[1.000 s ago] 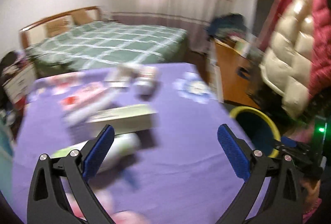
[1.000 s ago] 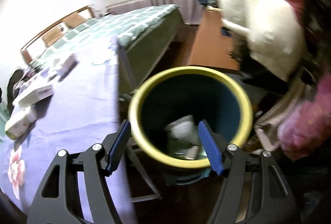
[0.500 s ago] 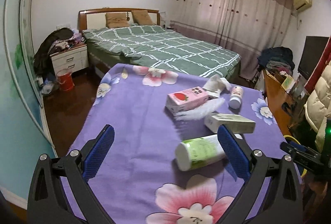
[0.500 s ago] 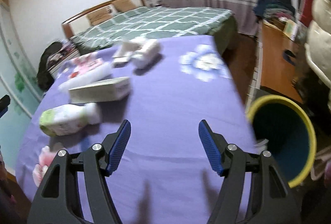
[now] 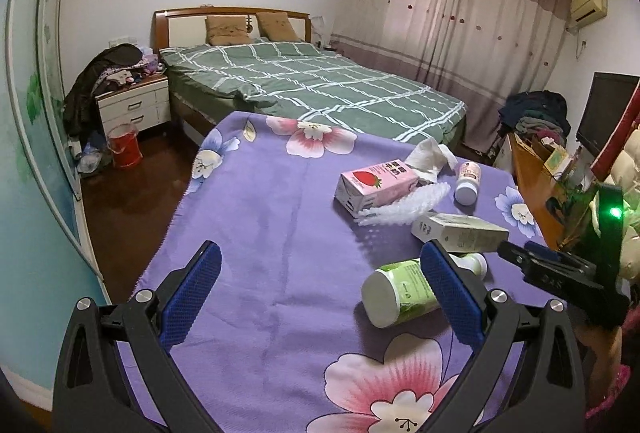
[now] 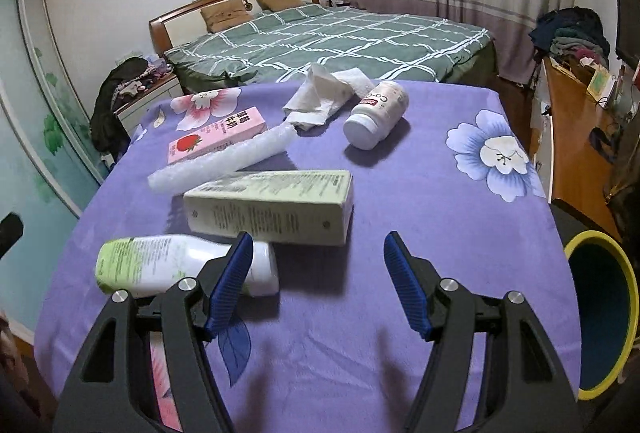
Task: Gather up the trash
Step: 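Reach the right gripper to the green-labelled white bottle and grasp it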
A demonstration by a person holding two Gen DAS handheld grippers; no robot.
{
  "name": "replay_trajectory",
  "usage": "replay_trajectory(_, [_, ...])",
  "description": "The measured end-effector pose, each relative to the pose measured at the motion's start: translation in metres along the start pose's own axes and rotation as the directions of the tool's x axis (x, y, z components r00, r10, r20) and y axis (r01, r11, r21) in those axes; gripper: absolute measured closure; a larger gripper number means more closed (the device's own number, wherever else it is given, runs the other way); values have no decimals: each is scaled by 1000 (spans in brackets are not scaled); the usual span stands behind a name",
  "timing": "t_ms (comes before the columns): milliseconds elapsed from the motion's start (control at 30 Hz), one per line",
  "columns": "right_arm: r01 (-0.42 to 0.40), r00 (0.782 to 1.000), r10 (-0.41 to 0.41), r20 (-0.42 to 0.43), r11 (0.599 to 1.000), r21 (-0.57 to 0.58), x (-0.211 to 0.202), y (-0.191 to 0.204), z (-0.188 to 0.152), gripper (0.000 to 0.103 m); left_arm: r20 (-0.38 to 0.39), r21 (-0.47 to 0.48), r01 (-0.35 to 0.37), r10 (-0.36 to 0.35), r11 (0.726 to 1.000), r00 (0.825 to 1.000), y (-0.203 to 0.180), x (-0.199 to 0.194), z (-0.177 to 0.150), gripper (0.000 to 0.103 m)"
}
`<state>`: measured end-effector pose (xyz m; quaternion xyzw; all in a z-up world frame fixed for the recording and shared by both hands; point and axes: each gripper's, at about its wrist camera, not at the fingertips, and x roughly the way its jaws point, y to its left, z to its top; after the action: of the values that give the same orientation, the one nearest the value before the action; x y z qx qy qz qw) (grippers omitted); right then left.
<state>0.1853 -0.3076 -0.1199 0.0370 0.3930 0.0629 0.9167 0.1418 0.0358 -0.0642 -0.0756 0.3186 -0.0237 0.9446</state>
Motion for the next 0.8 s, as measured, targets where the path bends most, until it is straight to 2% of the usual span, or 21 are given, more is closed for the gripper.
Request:
replay_trajectory(100, [-5, 1000, 5, -15, 1000, -2, 8, 8, 4, 38, -6, -6, 5, -5, 1000, 1000, -1, 4, 0, 5])
replay_trajectory(167, [-1, 1000, 1, -2, 1000, 3, 11, 13, 6, 28, -11, -14, 7, -7, 1000, 1000, 1, 7, -1, 5])
replay_trajectory(333, [47, 999, -47, 20, 999, -19, 15, 26, 13, 27, -24, -17, 7, -8, 1000, 1000, 2, 12, -4, 5])
replay_trajectory(433, [85, 996, -85, 14, 996, -12, 19, 18, 14, 27, -27, -22, 12, -13, 1000, 1000, 4, 14, -4, 5])
replay_trajectory(600, [88, 996, -87, -8, 996, 18, 22, 1, 9, 27, -25, -26, 17, -18, 1000, 1000, 4, 16, -5, 5])
replay_trajectory(800, [81, 996, -81, -22, 997, -3, 30, 11, 13, 25, -34, -15, 29, -30, 999, 999, -2, 18, -7, 5])
